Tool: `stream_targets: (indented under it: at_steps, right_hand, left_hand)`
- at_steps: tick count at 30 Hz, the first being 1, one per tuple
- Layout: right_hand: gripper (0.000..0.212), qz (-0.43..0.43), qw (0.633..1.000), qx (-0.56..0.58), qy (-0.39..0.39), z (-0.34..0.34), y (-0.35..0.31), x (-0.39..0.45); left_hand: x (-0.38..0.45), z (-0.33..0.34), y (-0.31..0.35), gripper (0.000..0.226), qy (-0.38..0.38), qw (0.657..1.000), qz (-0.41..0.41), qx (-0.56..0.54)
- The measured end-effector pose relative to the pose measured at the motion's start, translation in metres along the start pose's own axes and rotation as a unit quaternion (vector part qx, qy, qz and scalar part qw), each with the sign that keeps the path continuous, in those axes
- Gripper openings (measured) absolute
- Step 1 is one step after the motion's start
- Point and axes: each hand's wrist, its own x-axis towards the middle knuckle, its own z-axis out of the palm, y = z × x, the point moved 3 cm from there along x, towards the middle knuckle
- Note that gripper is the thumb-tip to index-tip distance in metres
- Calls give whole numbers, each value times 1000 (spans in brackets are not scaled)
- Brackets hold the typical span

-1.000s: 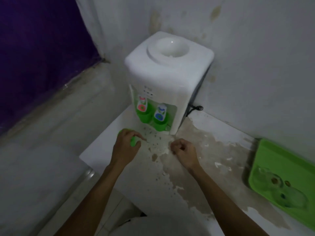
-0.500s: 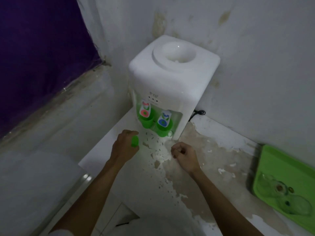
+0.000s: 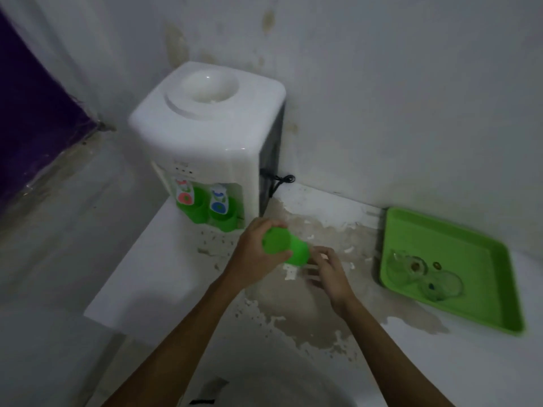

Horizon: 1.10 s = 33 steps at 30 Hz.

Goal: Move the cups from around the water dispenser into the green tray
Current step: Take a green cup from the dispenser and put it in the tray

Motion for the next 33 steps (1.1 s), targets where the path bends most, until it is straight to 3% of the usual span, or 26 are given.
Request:
stream_targets:
  at_steps: [8,12,16,18,22,26,33]
  right_hand:
    - [49,105,974,198,-12,-104,23,-23]
    - [49,91,972,212,45,-173,38,-37]
    - [53,58,971,160,168,-247,56,-42]
    - [43,16,964,117,238,-306,63,-45]
    - [51,-82,936,-73,334,-355,48,-46]
    - [68,-143,900,-195,363,-374,32,-38]
    - [74,-151,866,-311,362,-415,32,5]
  left_hand:
    - [-13,123,57,48,-61,996,40,-41]
    - [-18,191,76,53,-132,990,43,-35]
    - [-15,253,89,54,-210,977,44,1]
    - [-13,302,106,48,-249,968,37,14]
    - [-2,329,111,35,-217,975,26,42]
    - [7,335,113,34,-195,969,78,126]
    - [32,372,114,31,-181,958,53,217]
